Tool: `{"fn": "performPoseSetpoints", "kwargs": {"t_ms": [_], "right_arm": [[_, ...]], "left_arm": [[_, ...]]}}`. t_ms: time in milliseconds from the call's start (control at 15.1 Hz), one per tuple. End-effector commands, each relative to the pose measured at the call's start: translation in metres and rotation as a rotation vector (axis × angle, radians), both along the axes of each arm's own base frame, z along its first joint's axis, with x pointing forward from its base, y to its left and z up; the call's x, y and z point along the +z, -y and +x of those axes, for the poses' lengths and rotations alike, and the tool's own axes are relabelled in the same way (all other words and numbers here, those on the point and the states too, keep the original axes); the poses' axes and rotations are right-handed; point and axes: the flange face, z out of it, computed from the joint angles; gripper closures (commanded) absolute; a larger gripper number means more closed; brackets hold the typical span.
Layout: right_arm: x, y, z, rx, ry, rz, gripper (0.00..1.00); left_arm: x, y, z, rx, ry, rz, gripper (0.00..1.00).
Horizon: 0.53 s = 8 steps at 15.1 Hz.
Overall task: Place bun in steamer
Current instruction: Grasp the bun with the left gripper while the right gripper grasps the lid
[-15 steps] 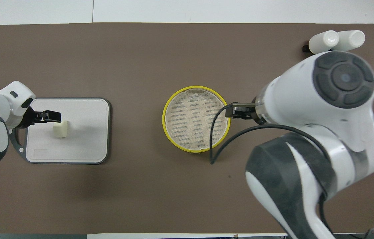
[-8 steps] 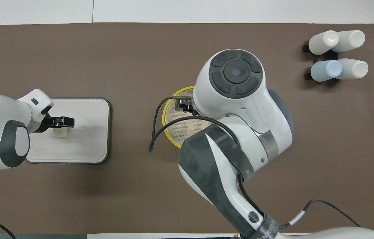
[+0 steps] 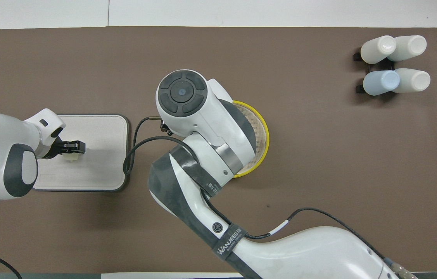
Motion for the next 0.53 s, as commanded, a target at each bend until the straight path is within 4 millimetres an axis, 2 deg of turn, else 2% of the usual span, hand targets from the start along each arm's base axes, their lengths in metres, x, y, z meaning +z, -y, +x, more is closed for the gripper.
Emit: {"fn": "performPoseSetpoints", "kwargs": {"t_ms": [0,132,265,463], "right_arm": [[-0.007,-0.017,-0.006,0.003,0.017,-0.033,0.01],[-0.013,-0.021,-0.007,0.008,0.03,-0.022,0.01],[-0.023,-0.018,-0.008,0.008,0.02,-0.031,0.01],[-0.033,-0.013,-0.01,0.007,0.004,-0.051,0.01]], "left_arm": [[-0.002,-0.005,-0.002,-0.017,0.014,0.02,0.63],[-0.001,-0.005,-0.001,-0.017,0.014,0.02,0.78],[0.003,-0.007,0.003,-0.014,0.014,0.021,0.78],[0.022,-0.009,0.014,-0.003,0.008,0.021,0.78]]}}
